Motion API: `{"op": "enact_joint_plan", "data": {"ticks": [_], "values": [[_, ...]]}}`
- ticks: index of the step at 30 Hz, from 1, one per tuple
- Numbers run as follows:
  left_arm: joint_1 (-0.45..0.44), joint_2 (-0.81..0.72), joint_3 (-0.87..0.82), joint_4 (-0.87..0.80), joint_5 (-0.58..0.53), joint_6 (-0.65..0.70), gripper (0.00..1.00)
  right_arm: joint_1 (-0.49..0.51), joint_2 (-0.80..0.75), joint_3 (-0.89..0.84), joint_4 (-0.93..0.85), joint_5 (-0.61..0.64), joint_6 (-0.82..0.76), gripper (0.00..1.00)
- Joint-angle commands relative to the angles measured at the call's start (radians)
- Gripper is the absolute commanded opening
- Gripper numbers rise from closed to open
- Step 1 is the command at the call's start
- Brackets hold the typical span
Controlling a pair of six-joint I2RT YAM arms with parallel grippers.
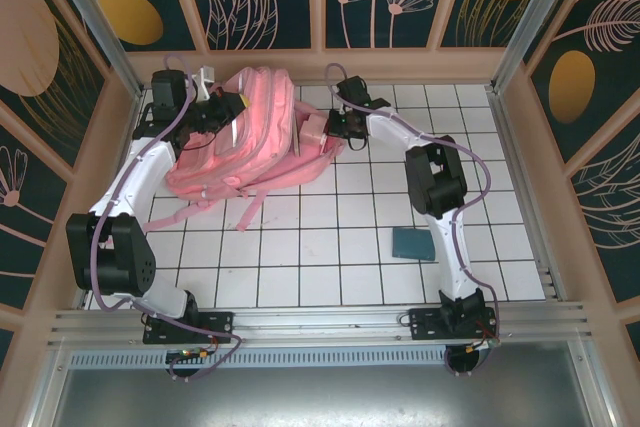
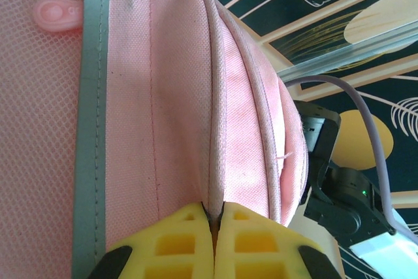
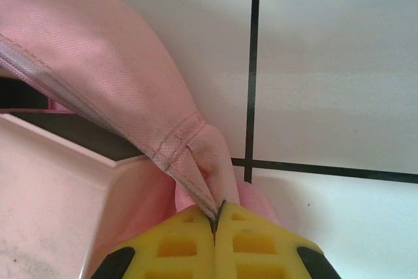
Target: Pack the student bag
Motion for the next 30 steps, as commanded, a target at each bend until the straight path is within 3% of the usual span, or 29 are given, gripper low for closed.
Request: {"op": "enact_joint_plan", "data": {"ticks": [1,15,21,24,26,30], "values": [[-0.003,-0.035,0.052,0.042,0.043,0.027,0.0,-0.002,-0.115,0.073,-0.033,0.17,-0.004,0.0],[-0.002,-0.012,0.055,0.024,0.005,0.061,0.0,0.025,-0.277,0.002,-0.011,0.398,0.072,0.0],[-0.003,0.001,0.024,0.078,0.033,0.02,0.0,0.075,-0.28,0.015,0.055,0.234,-0.071,0.01],[-0.003,0.003,0.012,0.097,0.047,0.001,0.0,0.102,-0.227,0.058,0.024,0.126,-0.143,0.07],[-0.003,0.0,0.01,0.096,0.048,0.001,0.0,0.12,-0.163,0.137,-0.048,0.128,-0.152,0.08],[-0.003,-0.012,0.004,0.087,0.048,0.009,0.0,0.102,-0.103,0.163,-0.102,0.248,-0.081,0.08]]}}
